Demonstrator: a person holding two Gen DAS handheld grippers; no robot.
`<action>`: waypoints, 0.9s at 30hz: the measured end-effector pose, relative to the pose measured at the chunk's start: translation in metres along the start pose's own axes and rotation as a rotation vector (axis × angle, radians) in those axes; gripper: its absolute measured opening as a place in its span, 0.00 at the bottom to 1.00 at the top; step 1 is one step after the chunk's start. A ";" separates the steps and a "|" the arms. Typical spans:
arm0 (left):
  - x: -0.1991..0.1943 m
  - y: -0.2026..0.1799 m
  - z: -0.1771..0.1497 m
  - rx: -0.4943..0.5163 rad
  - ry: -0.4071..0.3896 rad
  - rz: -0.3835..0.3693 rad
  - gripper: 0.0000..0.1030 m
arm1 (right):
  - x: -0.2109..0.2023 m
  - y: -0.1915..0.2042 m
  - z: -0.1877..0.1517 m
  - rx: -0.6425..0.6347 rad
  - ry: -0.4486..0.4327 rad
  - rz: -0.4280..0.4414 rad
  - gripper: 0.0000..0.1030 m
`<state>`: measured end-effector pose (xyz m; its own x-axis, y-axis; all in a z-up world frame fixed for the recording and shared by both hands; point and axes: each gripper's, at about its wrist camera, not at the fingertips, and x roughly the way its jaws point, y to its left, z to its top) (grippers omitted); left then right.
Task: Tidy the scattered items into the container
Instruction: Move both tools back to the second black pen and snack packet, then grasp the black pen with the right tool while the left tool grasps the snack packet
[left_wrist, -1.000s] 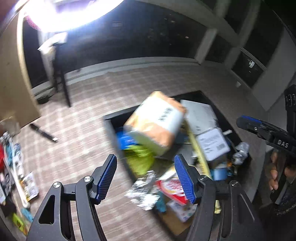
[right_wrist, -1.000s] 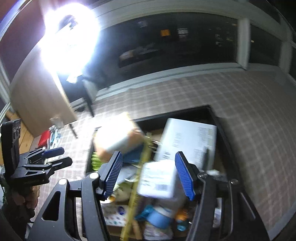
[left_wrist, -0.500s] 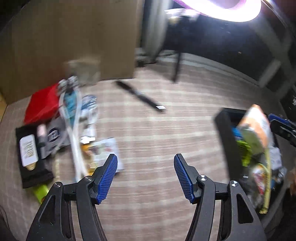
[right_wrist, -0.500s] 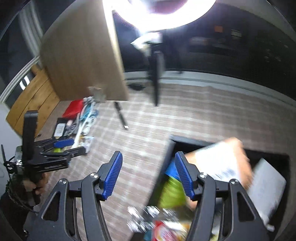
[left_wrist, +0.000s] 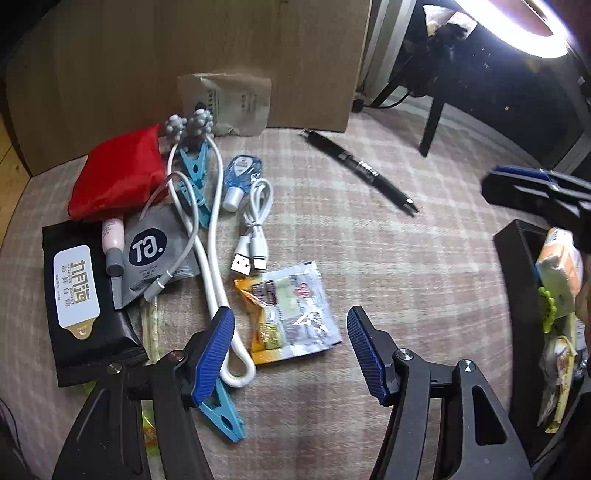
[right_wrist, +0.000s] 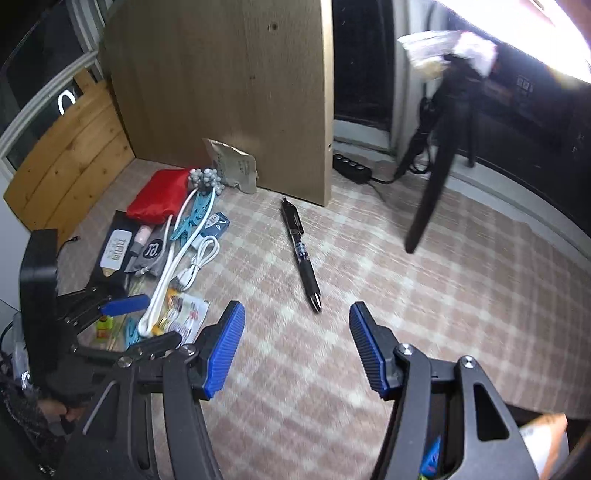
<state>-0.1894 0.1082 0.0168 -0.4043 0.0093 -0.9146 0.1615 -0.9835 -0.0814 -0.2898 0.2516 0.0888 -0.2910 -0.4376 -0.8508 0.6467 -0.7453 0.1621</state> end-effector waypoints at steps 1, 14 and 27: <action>0.002 0.000 0.001 0.000 0.005 0.000 0.59 | 0.005 0.000 0.002 -0.001 0.007 0.002 0.57; 0.022 -0.013 0.008 0.070 0.036 0.062 0.59 | 0.079 0.000 0.033 -0.044 0.116 -0.018 0.57; 0.035 -0.019 0.014 0.101 0.064 0.064 0.61 | 0.118 -0.001 0.054 -0.072 0.120 -0.042 0.57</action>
<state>-0.2191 0.1243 -0.0080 -0.3375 -0.0459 -0.9402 0.0920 -0.9956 0.0156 -0.3631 0.1734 0.0150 -0.2357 -0.3400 -0.9104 0.6861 -0.7217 0.0918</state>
